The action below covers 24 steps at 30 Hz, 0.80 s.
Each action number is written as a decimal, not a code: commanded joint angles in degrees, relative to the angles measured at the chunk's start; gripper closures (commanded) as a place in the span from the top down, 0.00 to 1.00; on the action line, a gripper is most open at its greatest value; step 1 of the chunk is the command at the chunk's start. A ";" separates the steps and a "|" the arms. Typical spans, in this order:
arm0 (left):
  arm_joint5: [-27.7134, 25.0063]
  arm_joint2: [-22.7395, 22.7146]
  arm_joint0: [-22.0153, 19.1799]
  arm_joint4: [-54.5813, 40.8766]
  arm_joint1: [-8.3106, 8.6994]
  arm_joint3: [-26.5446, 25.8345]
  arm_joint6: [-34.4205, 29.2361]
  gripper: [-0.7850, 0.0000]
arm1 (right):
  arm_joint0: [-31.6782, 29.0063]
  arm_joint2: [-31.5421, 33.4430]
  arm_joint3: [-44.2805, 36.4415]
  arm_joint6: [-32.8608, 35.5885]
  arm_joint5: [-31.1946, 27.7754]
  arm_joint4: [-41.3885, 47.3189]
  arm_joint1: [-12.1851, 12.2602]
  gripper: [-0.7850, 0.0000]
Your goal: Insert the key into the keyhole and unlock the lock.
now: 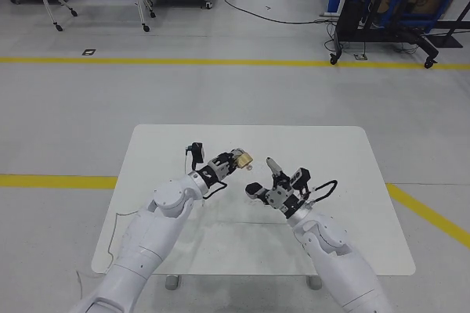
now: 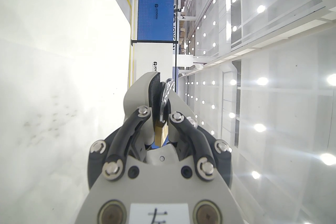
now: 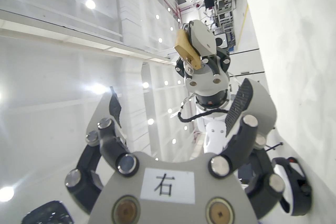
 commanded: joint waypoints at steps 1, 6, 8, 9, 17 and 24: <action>-0.24 0.03 0.17 0.25 0.01 -0.22 -0.14 0.00 | 0.42 0.03 1.14 1.60 0.81 2.08 -0.05 0.40; -0.51 0.08 0.41 0.47 -0.03 -0.55 -0.33 0.00 | 2.34 -1.10 4.78 2.50 1.36 4.11 -0.50 0.40; -0.59 0.00 0.44 0.69 -0.01 -0.58 -0.44 0.00 | 2.90 -1.33 5.76 2.88 1.09 5.04 -0.68 0.39; -0.65 -0.05 0.48 0.76 0.00 -0.62 -0.48 0.00 | 3.14 -1.43 6.15 3.03 1.06 5.28 -0.74 0.39; -0.84 -0.15 0.72 1.70 0.07 -1.01 -0.89 0.00 | 3.87 -1.76 7.07 3.07 0.40 4.88 -0.97 0.36; -0.94 -0.20 0.91 1.87 0.05 -1.27 -1.16 0.00 | 3.72 -1.61 7.04 2.94 0.42 4.85 -1.05 0.25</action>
